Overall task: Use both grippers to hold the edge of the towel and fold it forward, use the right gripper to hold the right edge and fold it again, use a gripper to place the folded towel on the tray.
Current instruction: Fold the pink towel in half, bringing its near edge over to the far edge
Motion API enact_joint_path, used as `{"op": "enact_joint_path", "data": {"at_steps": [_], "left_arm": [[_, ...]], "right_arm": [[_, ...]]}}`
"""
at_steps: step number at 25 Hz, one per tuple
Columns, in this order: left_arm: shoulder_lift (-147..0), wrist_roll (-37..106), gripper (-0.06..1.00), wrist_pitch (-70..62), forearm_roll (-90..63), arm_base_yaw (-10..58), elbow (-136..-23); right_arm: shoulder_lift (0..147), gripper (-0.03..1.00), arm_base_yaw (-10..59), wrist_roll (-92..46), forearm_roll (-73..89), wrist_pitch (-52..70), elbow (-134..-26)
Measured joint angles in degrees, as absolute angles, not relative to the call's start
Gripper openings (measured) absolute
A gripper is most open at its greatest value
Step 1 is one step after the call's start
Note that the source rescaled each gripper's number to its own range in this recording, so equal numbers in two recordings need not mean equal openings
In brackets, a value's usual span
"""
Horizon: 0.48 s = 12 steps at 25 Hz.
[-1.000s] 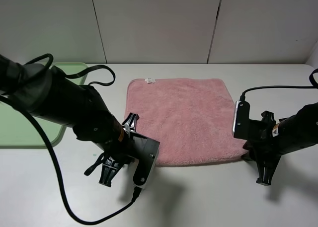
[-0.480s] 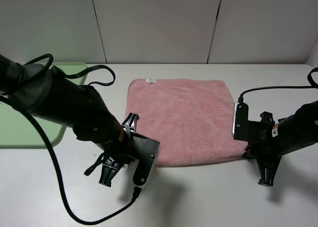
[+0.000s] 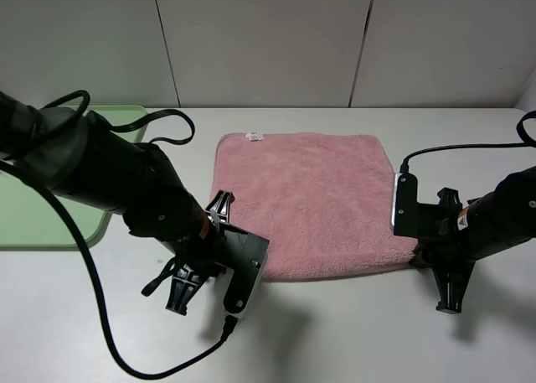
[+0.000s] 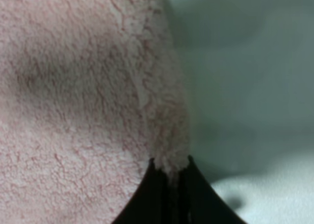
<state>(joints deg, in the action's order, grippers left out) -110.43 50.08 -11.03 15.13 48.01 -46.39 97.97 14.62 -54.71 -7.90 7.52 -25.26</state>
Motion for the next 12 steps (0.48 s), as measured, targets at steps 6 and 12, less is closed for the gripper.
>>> {"op": "enact_joint_path", "data": {"at_steps": [6,12], "left_arm": [[-110.43,50.12,0.00,-11.54,15.13,48.01,-46.45],[-109.94,50.12,0.00,-11.87,15.06,48.01,-46.55]], "right_arm": [[97.32,0.00,14.62,-54.71,-8.48,8.11,-25.46],[93.35,0.00,14.62,-54.71,-8.38,14.36,-26.20]]}}
